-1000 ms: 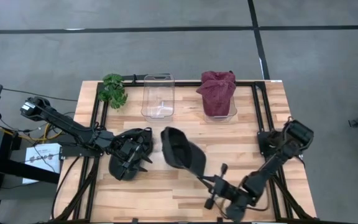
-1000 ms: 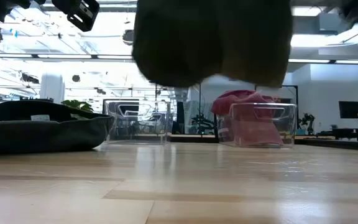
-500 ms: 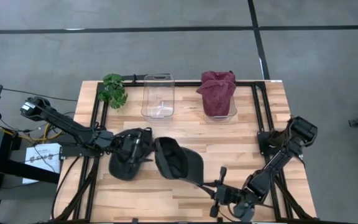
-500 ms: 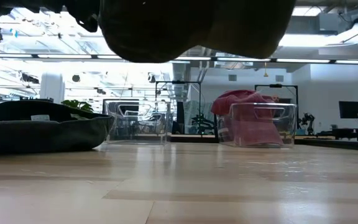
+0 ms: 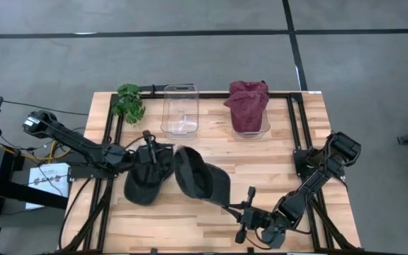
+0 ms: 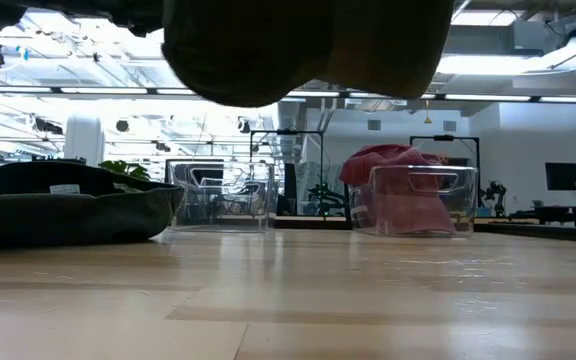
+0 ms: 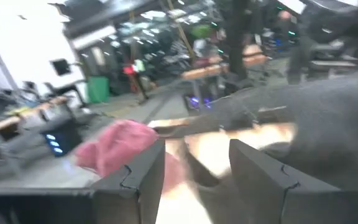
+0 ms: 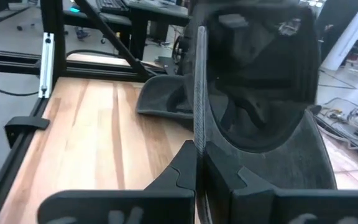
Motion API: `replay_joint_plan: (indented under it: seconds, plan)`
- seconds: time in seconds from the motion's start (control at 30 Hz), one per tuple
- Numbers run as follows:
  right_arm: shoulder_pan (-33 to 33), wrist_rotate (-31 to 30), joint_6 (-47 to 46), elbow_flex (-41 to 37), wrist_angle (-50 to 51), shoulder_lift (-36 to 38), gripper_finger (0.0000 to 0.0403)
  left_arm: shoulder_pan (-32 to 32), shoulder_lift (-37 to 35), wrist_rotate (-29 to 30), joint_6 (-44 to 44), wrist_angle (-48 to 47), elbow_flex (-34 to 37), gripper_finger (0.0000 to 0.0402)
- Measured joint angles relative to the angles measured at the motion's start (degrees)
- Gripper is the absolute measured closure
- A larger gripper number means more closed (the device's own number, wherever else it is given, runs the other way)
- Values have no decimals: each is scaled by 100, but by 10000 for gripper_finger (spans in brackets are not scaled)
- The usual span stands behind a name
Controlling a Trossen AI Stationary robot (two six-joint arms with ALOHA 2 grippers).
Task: Pick & Place hat
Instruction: Put the right black cap into the left transparent bin
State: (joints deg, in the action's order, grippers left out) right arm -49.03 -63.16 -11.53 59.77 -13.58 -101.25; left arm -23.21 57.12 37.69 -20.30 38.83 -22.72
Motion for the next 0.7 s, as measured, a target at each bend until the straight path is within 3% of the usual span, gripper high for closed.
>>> replay_joint_plan:
  seconds: [0.13, 0.27, 0.47, 0.6, 0.7]
  plan:
    - [39, 204, -2, 0, 0, 0, 401, 258, 0, 145, -416, 256, 0, 225]
    - [41, 257, -37, 0, 2, 0, 402, 547, 0, 714, -678, 387, 0, 234]
    - [46, 203, -4, 0, 2, 0, 402, 814, 2, 713, -651, 414, 0, 255]
    - [107, 198, 32, 2, -6, 0, 402, 944, 37, 361, -591, 582, 0, 268]
    - [195, 457, 140, 2, -66, 0, 402, 1063, 241, 278, -574, 874, 0, 276]
